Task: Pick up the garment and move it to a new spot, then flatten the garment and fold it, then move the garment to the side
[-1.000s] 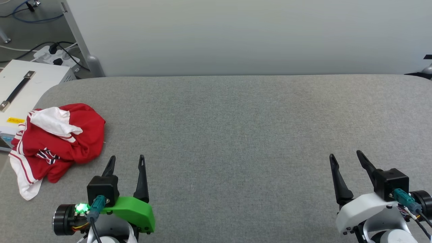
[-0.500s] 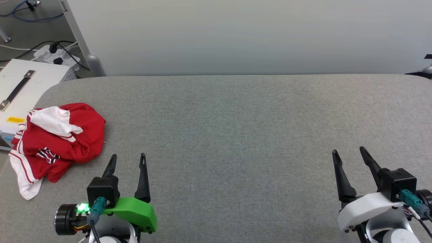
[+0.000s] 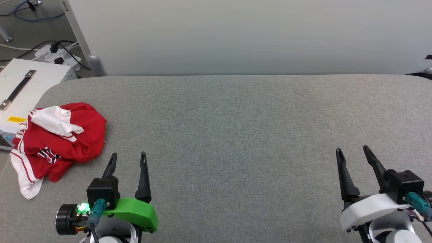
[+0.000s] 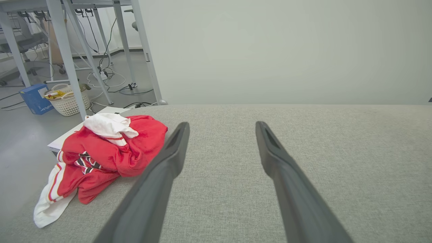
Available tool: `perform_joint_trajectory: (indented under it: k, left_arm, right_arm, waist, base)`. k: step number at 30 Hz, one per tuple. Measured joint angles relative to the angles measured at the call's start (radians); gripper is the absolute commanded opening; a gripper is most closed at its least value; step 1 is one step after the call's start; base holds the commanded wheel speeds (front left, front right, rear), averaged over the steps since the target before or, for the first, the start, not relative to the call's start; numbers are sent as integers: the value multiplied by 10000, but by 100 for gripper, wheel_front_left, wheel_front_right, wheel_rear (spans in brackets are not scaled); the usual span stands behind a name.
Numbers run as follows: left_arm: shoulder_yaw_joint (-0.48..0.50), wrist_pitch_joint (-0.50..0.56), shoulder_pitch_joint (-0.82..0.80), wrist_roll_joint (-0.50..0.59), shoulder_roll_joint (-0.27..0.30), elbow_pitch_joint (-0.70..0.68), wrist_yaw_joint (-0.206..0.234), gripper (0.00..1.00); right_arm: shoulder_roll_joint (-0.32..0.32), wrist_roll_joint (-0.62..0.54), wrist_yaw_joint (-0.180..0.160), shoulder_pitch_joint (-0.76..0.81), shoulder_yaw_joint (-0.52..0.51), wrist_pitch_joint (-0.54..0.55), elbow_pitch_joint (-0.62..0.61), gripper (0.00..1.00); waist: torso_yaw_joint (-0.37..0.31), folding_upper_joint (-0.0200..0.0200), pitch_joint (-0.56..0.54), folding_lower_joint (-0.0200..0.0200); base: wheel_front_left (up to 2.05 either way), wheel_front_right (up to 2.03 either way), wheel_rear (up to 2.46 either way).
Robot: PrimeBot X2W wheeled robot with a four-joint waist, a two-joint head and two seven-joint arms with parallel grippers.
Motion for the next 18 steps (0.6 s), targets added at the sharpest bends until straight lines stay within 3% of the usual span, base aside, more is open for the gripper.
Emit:
perform_joint_trajectory:
  k: [18]
  left_arm:
    - [-201, -391, 4, -90, 0, 15, 31, 100]
  right_arm:
    - [0, 366, 0, 162, -86, -364, -10, 100]
  waist:
    - [42, 0, 0, 0]
  base:
    - [0, 0, 0]
